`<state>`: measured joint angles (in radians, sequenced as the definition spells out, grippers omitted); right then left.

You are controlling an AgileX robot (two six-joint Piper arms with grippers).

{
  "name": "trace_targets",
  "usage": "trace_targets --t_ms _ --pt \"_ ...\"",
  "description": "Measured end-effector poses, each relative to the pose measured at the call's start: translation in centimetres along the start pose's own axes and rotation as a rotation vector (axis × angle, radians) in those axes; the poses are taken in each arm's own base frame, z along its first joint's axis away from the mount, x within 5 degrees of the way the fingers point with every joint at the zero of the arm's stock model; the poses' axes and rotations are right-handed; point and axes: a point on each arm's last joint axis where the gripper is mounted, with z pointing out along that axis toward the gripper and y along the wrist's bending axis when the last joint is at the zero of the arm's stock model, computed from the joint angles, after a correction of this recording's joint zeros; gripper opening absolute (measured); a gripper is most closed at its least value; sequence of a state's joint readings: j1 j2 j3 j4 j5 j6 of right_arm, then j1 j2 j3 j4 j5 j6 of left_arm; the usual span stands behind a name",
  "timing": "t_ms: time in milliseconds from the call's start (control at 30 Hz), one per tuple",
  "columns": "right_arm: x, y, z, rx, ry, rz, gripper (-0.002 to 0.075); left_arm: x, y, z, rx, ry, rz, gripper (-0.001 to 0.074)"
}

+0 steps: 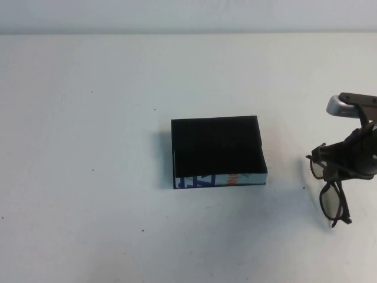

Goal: Take glasses out of glasses case
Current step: Place the glasses on the table

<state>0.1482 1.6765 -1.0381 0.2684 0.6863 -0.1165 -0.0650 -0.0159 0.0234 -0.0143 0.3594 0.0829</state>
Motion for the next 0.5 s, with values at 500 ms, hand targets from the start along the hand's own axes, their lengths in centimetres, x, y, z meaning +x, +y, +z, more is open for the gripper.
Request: trace_targets --t_ms 500 --pt "-0.2 1.0 -4.3 -0.020 -0.140 -0.083 0.0216 0.0 0.0 0.0 0.000 0.000 0.000 -0.0004"
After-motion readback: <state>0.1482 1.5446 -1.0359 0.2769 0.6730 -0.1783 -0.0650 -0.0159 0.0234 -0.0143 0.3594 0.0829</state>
